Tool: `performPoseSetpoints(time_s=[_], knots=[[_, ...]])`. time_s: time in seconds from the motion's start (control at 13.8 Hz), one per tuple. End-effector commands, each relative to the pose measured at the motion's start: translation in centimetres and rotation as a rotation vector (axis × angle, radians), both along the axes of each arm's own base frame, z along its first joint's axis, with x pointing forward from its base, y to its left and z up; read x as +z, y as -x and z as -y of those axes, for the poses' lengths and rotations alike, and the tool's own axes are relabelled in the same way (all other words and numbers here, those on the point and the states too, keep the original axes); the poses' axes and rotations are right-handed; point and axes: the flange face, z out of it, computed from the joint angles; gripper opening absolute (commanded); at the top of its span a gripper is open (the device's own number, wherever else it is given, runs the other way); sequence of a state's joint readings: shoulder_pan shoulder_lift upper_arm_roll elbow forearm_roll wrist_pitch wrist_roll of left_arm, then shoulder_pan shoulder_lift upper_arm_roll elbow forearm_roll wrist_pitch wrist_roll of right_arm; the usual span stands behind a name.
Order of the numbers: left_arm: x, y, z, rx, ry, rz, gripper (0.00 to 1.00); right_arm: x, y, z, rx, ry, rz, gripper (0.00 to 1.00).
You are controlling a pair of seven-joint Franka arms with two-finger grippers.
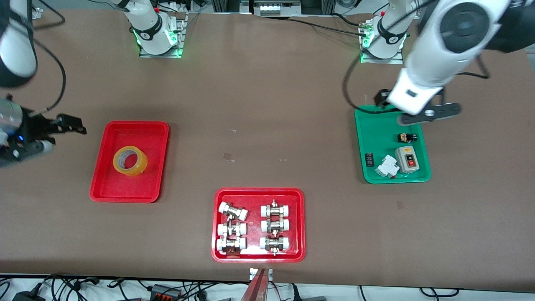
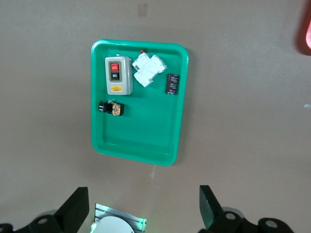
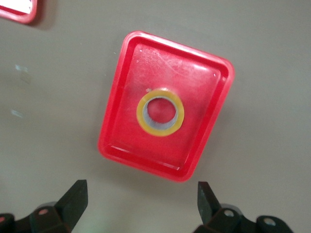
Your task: Left arm passes tape to right arm into tray
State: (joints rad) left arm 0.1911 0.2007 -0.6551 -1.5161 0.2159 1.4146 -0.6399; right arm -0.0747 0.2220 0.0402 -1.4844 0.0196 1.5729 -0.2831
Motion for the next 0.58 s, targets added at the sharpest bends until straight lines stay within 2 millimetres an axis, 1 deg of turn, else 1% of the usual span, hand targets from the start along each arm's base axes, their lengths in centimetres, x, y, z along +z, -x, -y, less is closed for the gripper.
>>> performPoseSetpoints(time_s=[0.0, 0.07, 0.14, 0.22, 0.29, 0.36, 0.43, 0.51], knots=[[0.0, -1.7, 0.0, 0.009, -0.007, -0.021, 1.00, 4.2, 3.7, -1.2, -0.150, 0.044, 0.020, 1.00], [-0.3, -2.2, -0.9, 0.011, 0.000, -0.031, 1.00, 5.1, 4.9, -1.3, -0.175, 0.043, 0.030, 1.00], [-0.2, -2.6, -1.7, -0.010, 0.011, -0.036, 1.00, 5.8, 6.1, -1.4, -0.195, 0.040, 0.046, 1.00], [0.3, -2.8, -2.5, -0.020, 0.017, -0.031, 1.00, 6.6, 7.3, -1.5, -0.210, 0.042, 0.064, 1.00], [0.7, -2.8, -2.7, -0.023, 0.011, -0.022, 1.00, 7.3, 8.3, -1.5, -0.211, 0.042, 0.081, 1.00], [0.5, -3.7, -5.4, -0.002, 0.016, -0.024, 1.00, 7.9, 8.8, -1.5, -0.202, 0.044, 0.088, 1.00], [0.8, -4.0, -7.4, -0.041, 0.027, -0.026, 1.00, 8.5, 8.8, -1.6, -0.191, 0.045, 0.096, 1.00], [0.8, -4.5, -10.9, -0.045, 0.100, -0.051, 1.00, 9.4, 8.6, -1.7, -0.202, 0.038, 0.112, 1.00]])
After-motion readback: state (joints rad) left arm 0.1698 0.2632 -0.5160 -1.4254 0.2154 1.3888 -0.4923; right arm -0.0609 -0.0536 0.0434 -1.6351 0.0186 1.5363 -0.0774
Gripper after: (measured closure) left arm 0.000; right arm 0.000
